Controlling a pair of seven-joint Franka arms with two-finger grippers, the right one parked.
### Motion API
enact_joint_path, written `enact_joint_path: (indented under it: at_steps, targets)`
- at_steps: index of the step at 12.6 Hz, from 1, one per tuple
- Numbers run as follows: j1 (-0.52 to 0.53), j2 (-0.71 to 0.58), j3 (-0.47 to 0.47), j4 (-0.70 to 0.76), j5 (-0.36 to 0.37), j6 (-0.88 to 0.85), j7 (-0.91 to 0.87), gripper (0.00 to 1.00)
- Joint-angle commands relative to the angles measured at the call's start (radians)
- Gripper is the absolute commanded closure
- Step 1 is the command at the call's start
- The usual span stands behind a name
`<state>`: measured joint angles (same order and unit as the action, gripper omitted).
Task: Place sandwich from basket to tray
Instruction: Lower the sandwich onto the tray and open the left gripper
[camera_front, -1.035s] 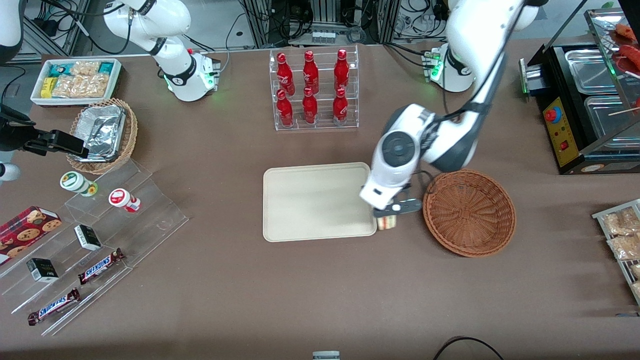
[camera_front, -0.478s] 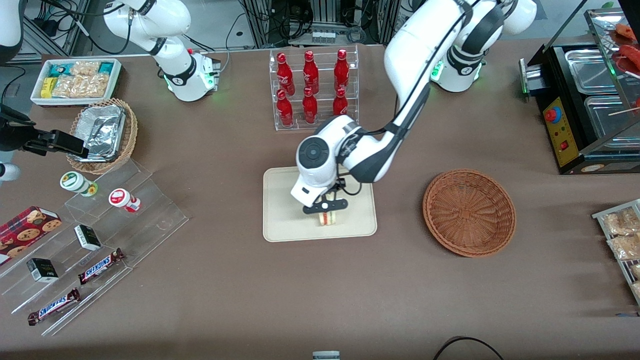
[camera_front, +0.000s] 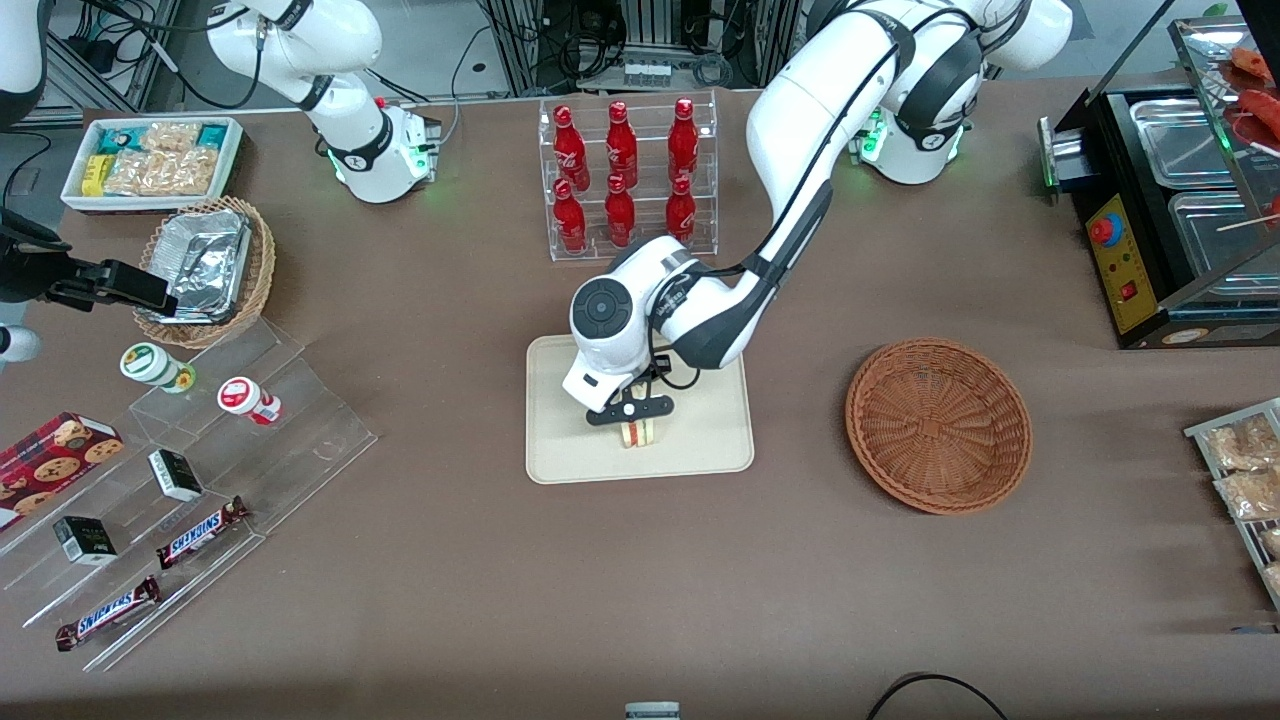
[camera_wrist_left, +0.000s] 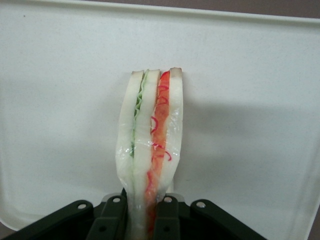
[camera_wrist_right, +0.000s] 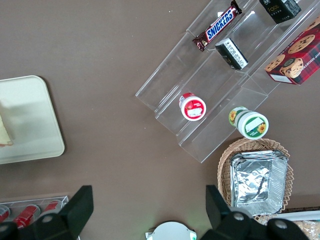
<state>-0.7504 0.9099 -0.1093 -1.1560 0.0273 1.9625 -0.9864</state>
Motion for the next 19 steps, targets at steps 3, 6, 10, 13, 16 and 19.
enact_joint_path:
  at_steps: [3, 6, 10, 13, 16, 19]
  targets:
    - [-0.012, 0.029, 0.013, 0.039, -0.018, -0.022, -0.080, 1.00]
    - [-0.010, 0.037, 0.013, 0.039, -0.018, -0.013, -0.101, 0.30]
    - [-0.001, -0.025, 0.017, 0.047, -0.017, -0.040, -0.094, 0.00]
    - [0.003, -0.101, 0.019, 0.048, -0.017, -0.086, -0.086, 0.00]
    - [0.037, -0.161, 0.014, 0.047, -0.029, -0.149, 0.009, 0.00]
    - [0.086, -0.216, 0.022, 0.032, -0.017, -0.220, 0.156, 0.00]
